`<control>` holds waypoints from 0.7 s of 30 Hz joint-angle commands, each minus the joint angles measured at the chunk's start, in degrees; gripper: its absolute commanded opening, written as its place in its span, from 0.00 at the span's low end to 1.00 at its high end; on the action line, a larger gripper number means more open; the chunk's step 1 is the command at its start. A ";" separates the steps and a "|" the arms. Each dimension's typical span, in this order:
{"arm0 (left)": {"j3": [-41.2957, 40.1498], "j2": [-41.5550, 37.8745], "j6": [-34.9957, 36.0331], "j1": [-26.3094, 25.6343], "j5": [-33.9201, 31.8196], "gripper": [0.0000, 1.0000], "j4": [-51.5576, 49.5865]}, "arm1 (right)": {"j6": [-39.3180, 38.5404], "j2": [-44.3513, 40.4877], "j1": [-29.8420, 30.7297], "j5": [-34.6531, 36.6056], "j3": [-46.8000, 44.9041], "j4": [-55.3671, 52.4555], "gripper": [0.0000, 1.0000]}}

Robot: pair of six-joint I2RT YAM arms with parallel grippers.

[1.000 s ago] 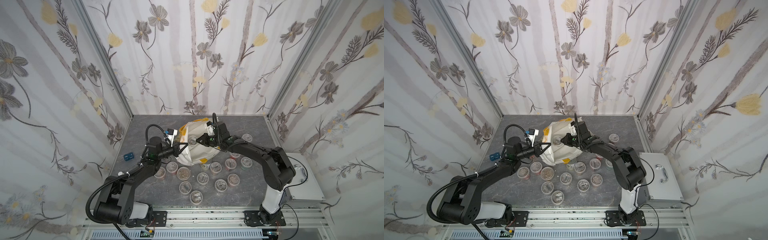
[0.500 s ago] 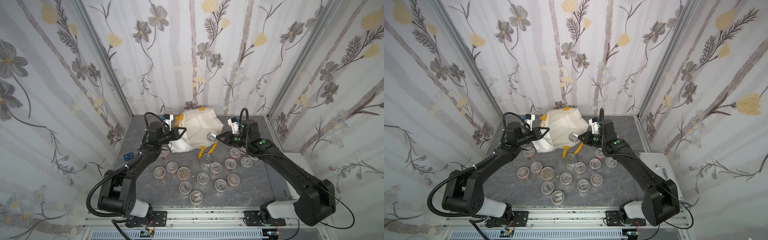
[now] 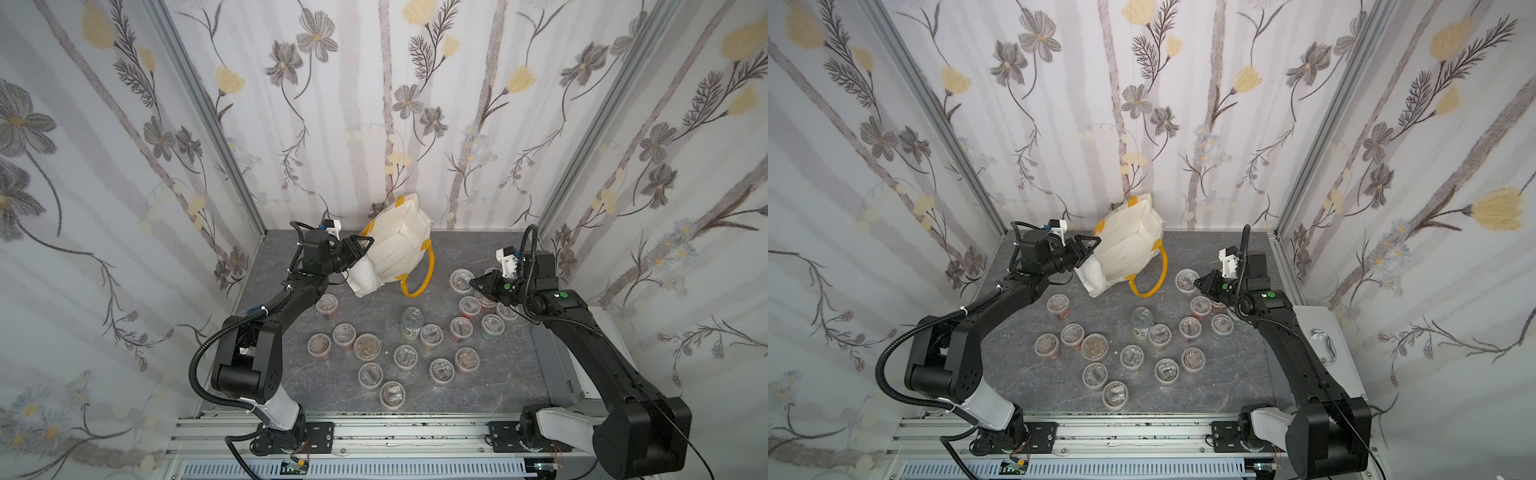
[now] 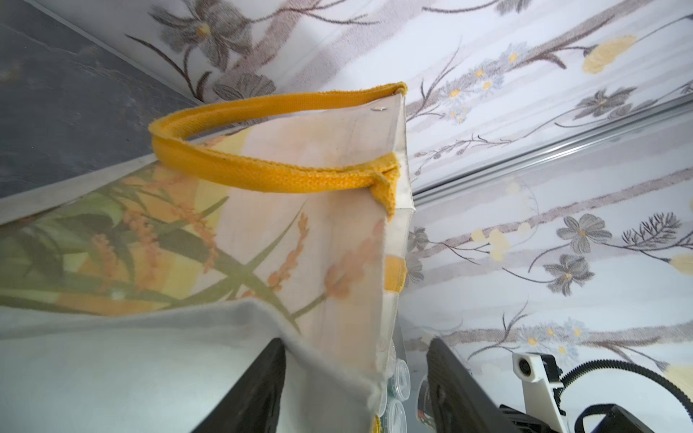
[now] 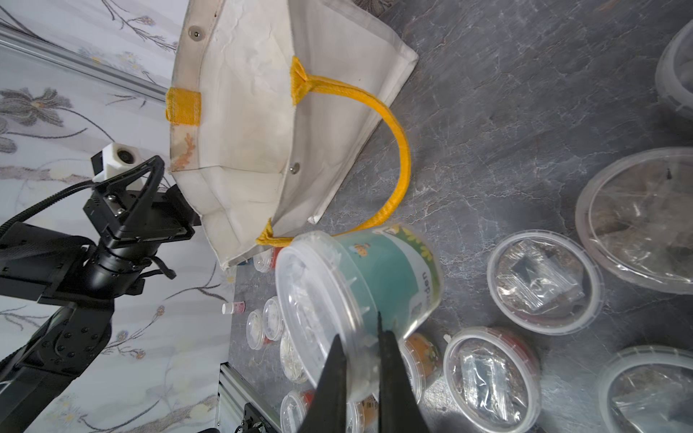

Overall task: Take out the seed jars from the canvas bag
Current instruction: Place the canvas bag at the center of the board, then place the seed jar at the center of the board.

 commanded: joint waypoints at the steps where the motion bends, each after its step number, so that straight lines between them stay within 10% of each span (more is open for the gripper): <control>1: 2.51 -2.35 3.74 0.24 -8.48 0.68 -10.61 | -0.91 1.95 -0.73 -0.69 0.49 2.47 0.05; 21: -3.70 -24.57 24.44 1.91 -40.93 0.86 -36.43 | 1.07 30.08 6.15 -4.14 7.26 13.51 0.09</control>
